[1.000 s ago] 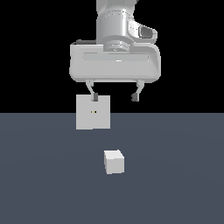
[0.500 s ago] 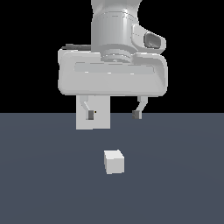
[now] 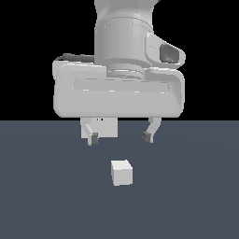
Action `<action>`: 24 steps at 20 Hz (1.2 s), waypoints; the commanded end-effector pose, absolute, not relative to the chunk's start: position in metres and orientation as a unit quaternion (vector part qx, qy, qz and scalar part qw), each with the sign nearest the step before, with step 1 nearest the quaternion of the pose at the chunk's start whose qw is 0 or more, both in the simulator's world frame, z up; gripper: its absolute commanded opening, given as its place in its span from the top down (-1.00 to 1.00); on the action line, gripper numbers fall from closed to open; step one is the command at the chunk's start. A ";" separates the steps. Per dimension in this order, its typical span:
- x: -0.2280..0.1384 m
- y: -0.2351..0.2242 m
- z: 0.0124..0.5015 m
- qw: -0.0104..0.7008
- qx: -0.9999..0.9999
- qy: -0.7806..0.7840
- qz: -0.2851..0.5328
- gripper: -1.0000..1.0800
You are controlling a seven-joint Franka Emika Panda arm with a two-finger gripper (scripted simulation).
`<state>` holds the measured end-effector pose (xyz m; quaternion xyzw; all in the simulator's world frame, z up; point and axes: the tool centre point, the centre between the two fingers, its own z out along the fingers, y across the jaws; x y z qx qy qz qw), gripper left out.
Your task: Plug the charger into the wall socket.
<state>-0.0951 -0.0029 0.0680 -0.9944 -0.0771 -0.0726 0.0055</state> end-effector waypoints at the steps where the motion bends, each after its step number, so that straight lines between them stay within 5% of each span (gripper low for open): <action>1: -0.097 -0.003 0.065 0.006 -0.994 -0.080 -0.076 -0.92; 24: -0.099 -0.003 0.018 0.006 -0.994 -0.082 -0.077 -0.92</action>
